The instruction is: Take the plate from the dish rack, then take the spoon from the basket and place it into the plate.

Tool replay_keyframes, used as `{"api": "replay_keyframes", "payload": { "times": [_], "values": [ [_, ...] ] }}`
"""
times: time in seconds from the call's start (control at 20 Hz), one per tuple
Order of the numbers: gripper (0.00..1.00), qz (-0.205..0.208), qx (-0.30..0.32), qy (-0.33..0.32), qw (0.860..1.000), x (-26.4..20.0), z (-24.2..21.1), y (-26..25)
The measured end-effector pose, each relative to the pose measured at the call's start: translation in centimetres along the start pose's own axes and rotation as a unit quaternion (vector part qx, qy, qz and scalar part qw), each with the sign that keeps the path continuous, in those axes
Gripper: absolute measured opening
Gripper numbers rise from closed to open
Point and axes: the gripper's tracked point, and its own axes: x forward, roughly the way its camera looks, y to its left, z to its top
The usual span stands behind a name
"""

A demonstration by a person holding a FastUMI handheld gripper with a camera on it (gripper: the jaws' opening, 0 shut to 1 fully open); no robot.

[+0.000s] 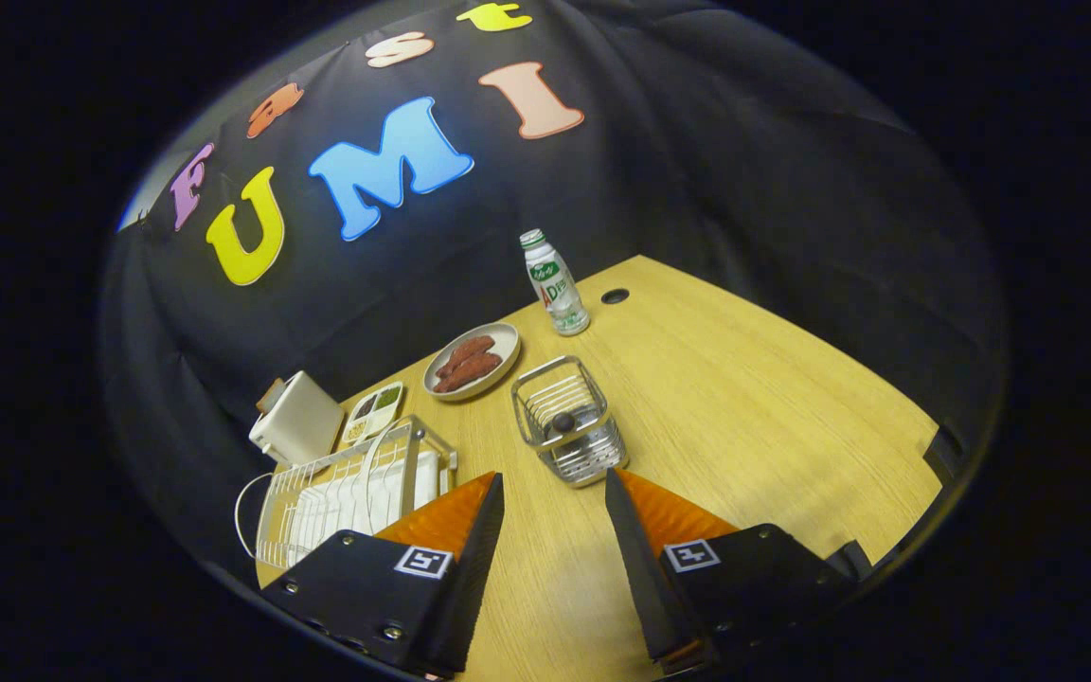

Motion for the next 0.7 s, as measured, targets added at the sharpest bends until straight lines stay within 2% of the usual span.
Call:
{"api": "replay_keyframes", "payload": {
  "times": [0.05, 0.2, 0.35, 0.45, 0.6, 0.7],
  "values": [
    [0.67, -0.006, -0.002, -0.005, 1.0, 0.6, 0.3, -0.2],
    [0.55, -0.002, 0.0, -0.018, 1.0, 2.2, 1.2, -0.1],
    [0.54, 0.001, 0.0, -0.024, 1.0, 4.6, 1.6, -0.1],
    [0.26, -0.009, 0.0, -0.029, 1.0, 4.9, 1.7, -0.4],
    [0.24, -0.016, 0.001, -0.034, 0.999, 5.3, 2.2, -0.6],
    [0.1, -0.01, -0.003, -0.036, 0.999, 5.9, 2.0, 0.1]
  ]
}}
